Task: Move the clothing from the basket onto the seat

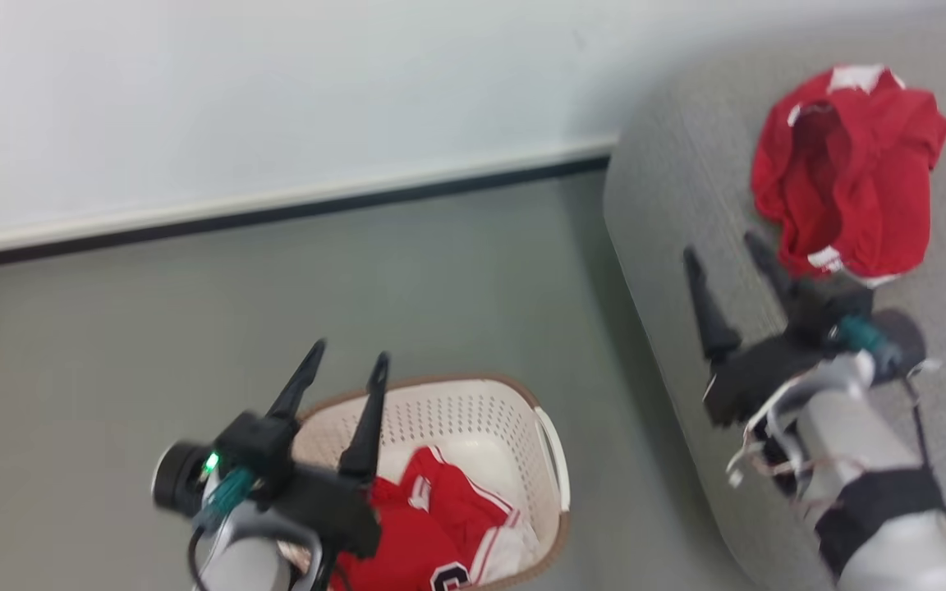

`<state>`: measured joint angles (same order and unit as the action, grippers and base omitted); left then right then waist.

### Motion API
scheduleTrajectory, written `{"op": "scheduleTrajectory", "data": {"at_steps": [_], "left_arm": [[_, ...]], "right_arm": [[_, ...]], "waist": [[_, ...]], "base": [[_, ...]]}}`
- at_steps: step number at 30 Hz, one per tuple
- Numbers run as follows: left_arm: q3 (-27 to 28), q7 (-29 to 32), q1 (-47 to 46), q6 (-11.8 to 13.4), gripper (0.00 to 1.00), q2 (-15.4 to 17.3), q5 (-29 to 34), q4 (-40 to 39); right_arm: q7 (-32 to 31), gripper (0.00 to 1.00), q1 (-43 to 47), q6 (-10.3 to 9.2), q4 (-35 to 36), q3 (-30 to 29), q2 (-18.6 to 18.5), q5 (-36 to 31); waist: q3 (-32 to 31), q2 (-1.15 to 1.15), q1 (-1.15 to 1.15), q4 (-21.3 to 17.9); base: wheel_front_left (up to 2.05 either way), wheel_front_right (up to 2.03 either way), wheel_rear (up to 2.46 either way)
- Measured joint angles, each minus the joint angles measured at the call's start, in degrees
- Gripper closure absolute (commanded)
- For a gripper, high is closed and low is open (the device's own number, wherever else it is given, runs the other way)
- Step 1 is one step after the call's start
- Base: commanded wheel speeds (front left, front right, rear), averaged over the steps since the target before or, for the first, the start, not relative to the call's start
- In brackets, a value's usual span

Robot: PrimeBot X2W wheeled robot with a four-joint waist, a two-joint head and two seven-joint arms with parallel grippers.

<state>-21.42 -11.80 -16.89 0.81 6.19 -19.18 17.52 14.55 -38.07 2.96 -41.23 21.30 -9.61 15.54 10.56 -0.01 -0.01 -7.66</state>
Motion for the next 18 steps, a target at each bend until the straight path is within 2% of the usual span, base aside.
{"op": "scheduleTrajectory", "data": {"at_steps": [9,18], "left_arm": [[4.4,-0.9,10.9,2.3,0.00,3.8,-2.1,-2.3],[7.9,-1.5,17.9,3.8,0.00,5.0,-3.1,-5.5]], "right_arm": [[0.0,0.00,11.2,-2.74,7.9,0.7,2.1,-0.5],[0.1,0.00,22.2,-5.95,17.5,1.1,2.2,-1.6]], "waist": [[-6.8,0.00,0.00,3.6],[-11.4,0.00,0.00,6.1]], "base": [[0.00,0.00,0.00],[0.00,0.00,0.00]]}}
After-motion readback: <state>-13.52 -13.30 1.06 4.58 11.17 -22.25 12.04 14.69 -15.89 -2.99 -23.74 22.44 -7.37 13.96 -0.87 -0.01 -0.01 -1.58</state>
